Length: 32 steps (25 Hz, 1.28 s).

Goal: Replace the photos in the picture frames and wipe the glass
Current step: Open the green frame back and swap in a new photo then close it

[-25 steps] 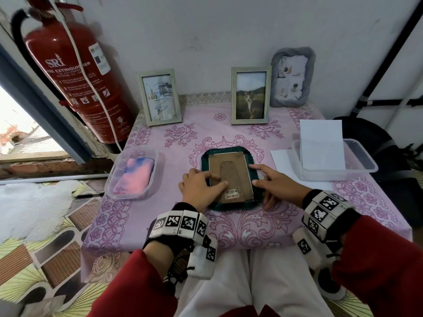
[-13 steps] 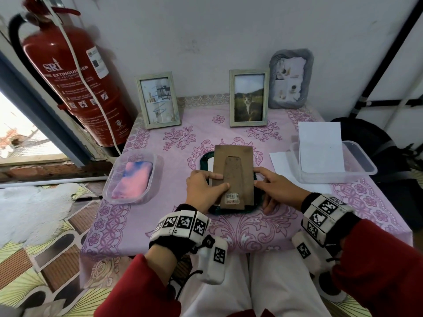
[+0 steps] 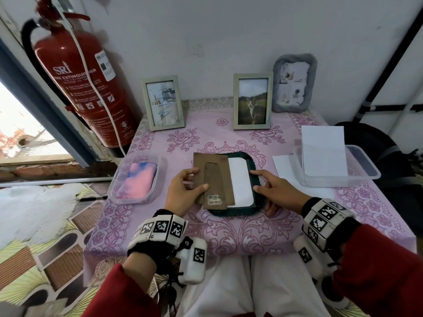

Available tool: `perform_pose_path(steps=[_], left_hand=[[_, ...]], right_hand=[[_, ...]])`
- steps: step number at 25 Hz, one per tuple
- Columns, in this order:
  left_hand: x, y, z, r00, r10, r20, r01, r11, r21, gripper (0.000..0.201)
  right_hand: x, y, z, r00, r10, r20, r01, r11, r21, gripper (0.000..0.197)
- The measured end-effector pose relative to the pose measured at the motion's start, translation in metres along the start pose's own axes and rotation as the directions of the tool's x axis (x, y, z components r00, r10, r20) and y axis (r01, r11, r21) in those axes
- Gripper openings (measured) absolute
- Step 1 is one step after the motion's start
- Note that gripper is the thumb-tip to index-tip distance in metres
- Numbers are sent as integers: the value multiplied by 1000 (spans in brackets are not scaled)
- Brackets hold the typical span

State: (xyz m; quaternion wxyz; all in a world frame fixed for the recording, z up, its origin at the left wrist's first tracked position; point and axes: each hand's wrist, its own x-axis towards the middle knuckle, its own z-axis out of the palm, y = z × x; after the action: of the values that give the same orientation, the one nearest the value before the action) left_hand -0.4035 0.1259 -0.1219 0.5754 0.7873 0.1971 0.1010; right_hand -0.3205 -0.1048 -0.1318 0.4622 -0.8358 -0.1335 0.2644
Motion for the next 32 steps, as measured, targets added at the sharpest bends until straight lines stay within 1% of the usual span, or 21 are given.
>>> perform_pose_path(steps=[3, 5, 7, 8, 9, 10, 12, 13, 14, 15, 18, 23, 25, 27, 29, 30, 32], left_hand=[[4, -10, -17, 999, -9, -40, 12, 997, 76, 46], [6, -16, -26, 997, -42, -59, 51, 987, 151, 44], [8, -18, -29, 995, -85, -54, 95, 970, 223, 44], [9, -18, -29, 995, -92, -46, 101, 965, 243, 46], [8, -16, -27, 997, -71, -31, 77, 958, 275, 48], [6, -13, -23, 1000, -21, -1, 20, 943, 331, 51], [4, -10, -15, 988, 89, 129, -136, 894, 426, 53], [4, -9, -11, 974, 94, 207, -179, 877, 446, 52], [3, -10, -8, 963, 67, 263, -187, 866, 465, 51], [4, -11, -6, 958, 37, 285, -175, 860, 479, 49], [7, -17, -9, 967, 4, 255, -133, 860, 492, 48], [12, -22, -17, 969, -30, 244, -115, 821, 559, 51], [14, -20, -18, 978, -51, 203, -76, 818, 570, 51], [12, -15, -16, 991, -40, 128, -41, 819, 572, 45], [8, -8, -10, 998, 9, 59, -42, 807, 589, 35], [6, -4, -5, 999, 28, 38, -45, 806, 590, 31], [4, 5, 4, 999, 21, 44, -43, 807, 588, 24]], right_hand=[[0, 0, 1, 1000, -3, -1, 3, 1000, -1, 47], [1, 1, 1, 1000, -7, -6, 7, 1000, -8, 47], [2, 1, 2, 1000, -10, -12, 9, 1000, -15, 46], [2, 1, 2, 1000, -10, -14, 10, 1000, -15, 46], [2, 1, 2, 1000, -11, -16, 11, 1000, -13, 46], [2, 1, 2, 1000, -11, -18, 11, 1000, -10, 46], [2, 1, 2, 1000, -12, -21, 11, 1000, -8, 46], [2, 1, 2, 1000, -12, -23, 12, 1000, -11, 46], [1, 1, 2, 1000, -12, -24, 12, 1000, -17, 46], [2, 1, 2, 1000, -14, -25, 13, 1000, -24, 46], [1, 1, 2, 1000, -17, -23, 16, 999, -41, 46], [0, -1, 1, 999, -20, -27, 19, 999, -42, 43], [0, -1, 1, 999, -19, -27, 18, 999, -44, 45], [0, 0, 2, 999, -20, -29, 19, 999, -42, 45], [0, 0, 2, 999, -26, -30, 25, 999, -45, 45], [-1, 0, 2, 999, -28, -30, 27, 999, -45, 45], [-1, 0, 1, 999, -28, -33, 27, 999, -45, 45]])
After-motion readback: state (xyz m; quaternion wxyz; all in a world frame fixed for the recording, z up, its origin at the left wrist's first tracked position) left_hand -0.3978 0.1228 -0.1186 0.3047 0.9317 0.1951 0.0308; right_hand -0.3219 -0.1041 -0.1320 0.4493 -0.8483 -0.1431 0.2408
